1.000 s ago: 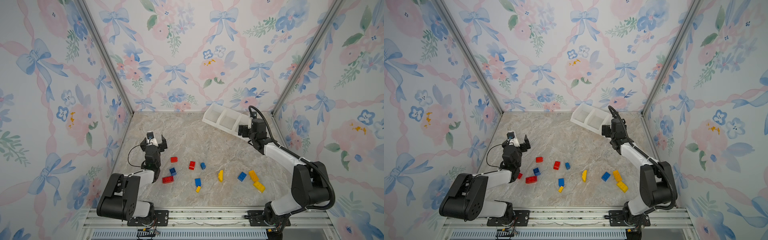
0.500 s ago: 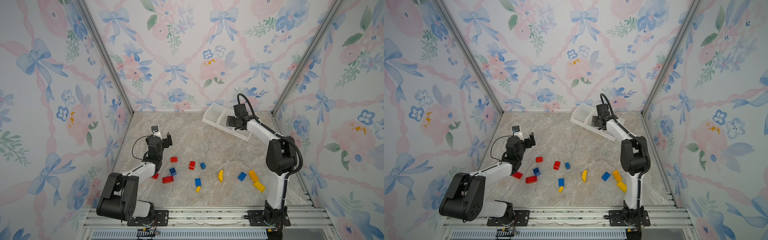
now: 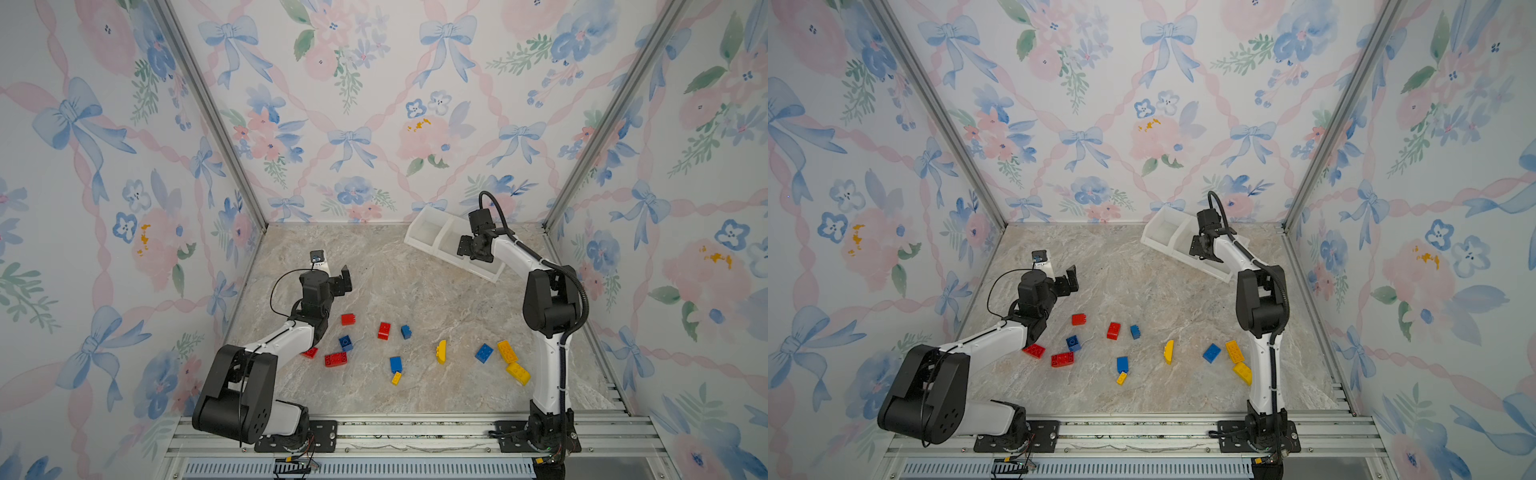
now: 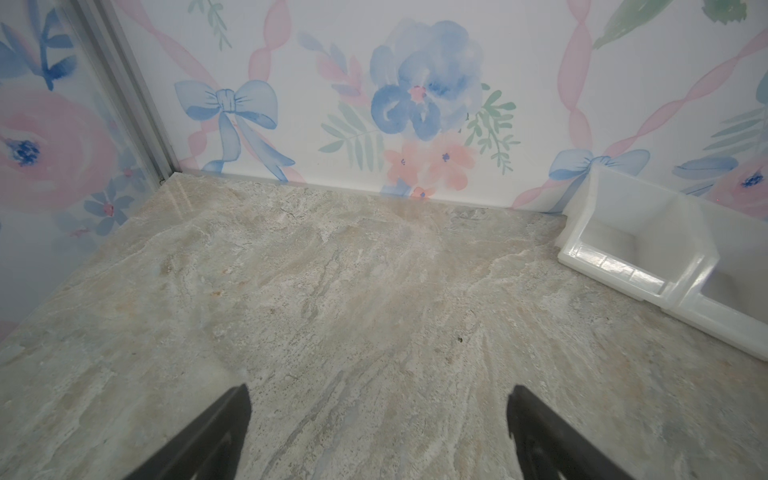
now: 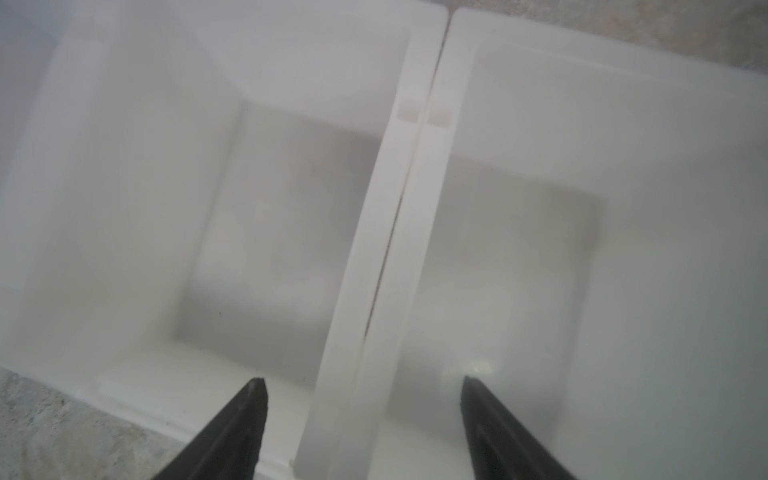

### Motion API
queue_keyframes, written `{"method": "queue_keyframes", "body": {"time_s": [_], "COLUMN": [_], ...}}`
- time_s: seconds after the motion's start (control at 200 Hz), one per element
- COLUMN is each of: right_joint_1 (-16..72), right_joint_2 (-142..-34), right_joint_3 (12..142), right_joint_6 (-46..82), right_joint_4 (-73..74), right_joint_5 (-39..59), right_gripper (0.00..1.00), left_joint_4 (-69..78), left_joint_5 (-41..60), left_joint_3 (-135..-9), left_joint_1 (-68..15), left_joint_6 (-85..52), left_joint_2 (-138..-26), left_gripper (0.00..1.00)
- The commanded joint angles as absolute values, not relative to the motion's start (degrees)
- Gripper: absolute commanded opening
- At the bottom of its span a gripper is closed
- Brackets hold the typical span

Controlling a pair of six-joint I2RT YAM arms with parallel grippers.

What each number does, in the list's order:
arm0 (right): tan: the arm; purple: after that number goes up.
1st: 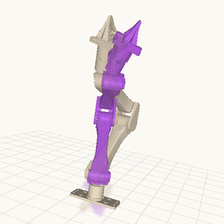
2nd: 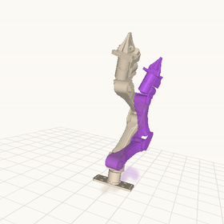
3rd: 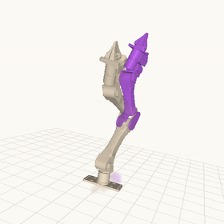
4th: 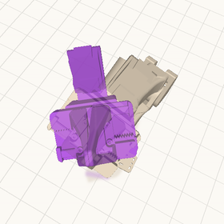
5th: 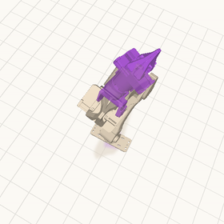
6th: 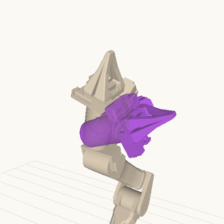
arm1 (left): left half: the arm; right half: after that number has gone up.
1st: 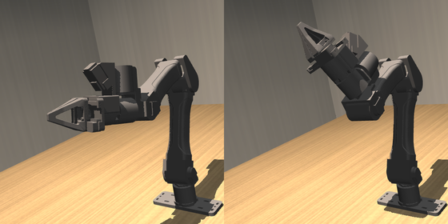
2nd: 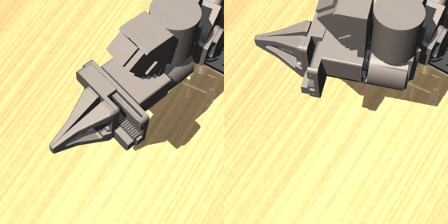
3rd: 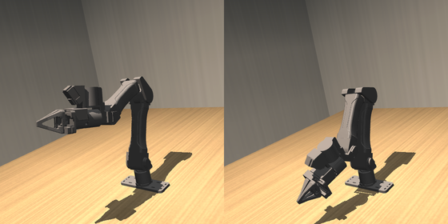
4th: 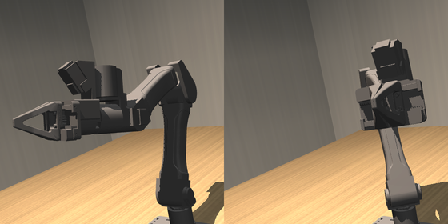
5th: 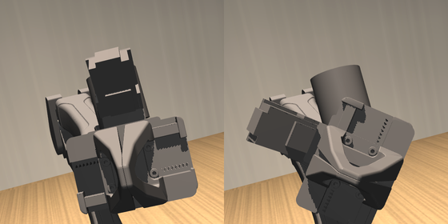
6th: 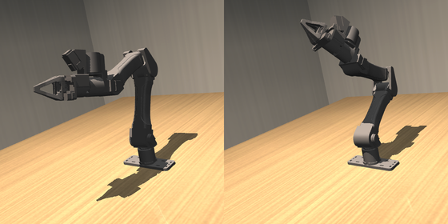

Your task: Sort the legos into containers by color

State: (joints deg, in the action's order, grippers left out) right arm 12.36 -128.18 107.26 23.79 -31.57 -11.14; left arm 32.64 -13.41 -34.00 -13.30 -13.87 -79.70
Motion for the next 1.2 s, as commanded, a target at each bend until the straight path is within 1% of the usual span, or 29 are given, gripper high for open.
{"method": "queue_keyframes", "body": {"time_s": [0.0,0.075,0.12,0.13,0.28,0.43,0.525,0.61,0.78,1.055,1.195], "right_joint_1": [11.9,11.7,11.7,11.7,11.5,11.6,11.8,12.3,14.5,19.5,22.5], "right_joint_2": [-129.7,-130.1,-130.2,-130.2,-130.2,-129.7,-129.0,-127.8,-124.3,-118.4,-116.7], "right_joint_3": [109.4,109.7,109.8,109.7,109.7,109.1,108.2,106.8,101.9,92.5,89.8], "right_joint_6": [23.8,24.0,24.0,24.0,23.8,23.6,23.5,23.3,23.3,24.5,25.6], "right_joint_4": [-33.0,-33.0,-33.1,-33.1,-33.1,-33.4,-33.5,-33.5,-33.1,-31.8,-31.9], "right_joint_5": [-11.1,-11.2,-11.2,-11.2,-11.1,-10.5,-10.3,-10.1,-10.3,-10.3,-10.3], "right_gripper": [0.7,0.65,0.61,0.58,0.45,0.26,0.19,0.16,0.13,0.12,0.11], "left_joint_4": [31.3,30.8,30.6,30.6,29.7,29.0,28.4,27.9,27.2,26.1,25.4], "left_joint_5": [-13.5,-13.8,-13.9,-13.9,-14.5,-14.9,-15.1,-15.1,-15.2,-15.3,-15.4], "left_joint_3": [-35.3,-35.3,-35.3,-35.3,-35.2,-34.9,-34.6,-34.4,-33.2,-30.7,-29.7], "left_joint_1": [-13.9,-14.4,-14.7,-14.7,-15.4,-15.6,-15.7,-15.7,-15.7,-15.7,-15.7], "left_joint_6": [-15.0,-15.3,-15.5,-15.5,-15.8,-16.0,-16.1,-16.2,-16.4,-17.0,-17.2], "left_joint_2": [-78.8,-78.5,-78.3,-78.2,-77.3,-76.3,-75.7,-75.0,-73.5,-70.6,-69.2], "left_gripper": [0.98,0.98,0.98,0.98,0.98,0.98,0.98,0.98,0.98,0.98,0.98]}}
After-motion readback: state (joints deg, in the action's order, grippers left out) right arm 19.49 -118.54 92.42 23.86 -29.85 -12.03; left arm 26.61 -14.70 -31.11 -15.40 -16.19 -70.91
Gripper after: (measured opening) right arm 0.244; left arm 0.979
